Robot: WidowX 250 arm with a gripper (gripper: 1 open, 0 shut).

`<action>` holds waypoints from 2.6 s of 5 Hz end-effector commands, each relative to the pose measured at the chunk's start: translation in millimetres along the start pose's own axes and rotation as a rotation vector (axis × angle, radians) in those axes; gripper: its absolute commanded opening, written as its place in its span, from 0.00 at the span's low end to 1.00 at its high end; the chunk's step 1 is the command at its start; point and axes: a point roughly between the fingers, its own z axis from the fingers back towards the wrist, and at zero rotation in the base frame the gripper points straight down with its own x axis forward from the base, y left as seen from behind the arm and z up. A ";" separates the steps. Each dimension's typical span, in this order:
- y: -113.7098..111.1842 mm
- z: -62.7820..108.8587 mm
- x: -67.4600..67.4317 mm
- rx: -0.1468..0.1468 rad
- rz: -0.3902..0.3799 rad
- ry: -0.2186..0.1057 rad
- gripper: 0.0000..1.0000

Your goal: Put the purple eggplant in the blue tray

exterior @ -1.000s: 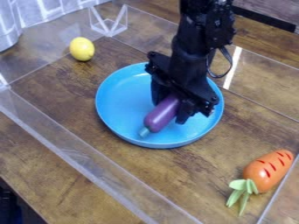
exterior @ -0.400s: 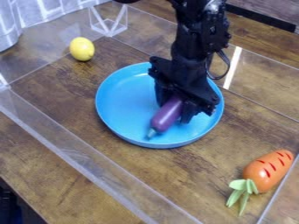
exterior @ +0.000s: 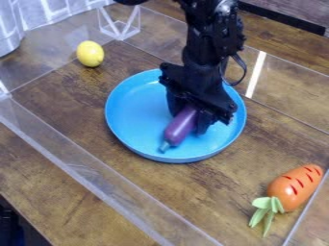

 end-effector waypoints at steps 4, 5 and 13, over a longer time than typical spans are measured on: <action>-9.9 38.3 8.5 -0.054 0.030 -0.087 0.00; -8.6 42.9 11.2 -0.058 0.043 -0.093 1.00; 40.7 93.1 5.9 -0.027 0.098 -0.139 1.00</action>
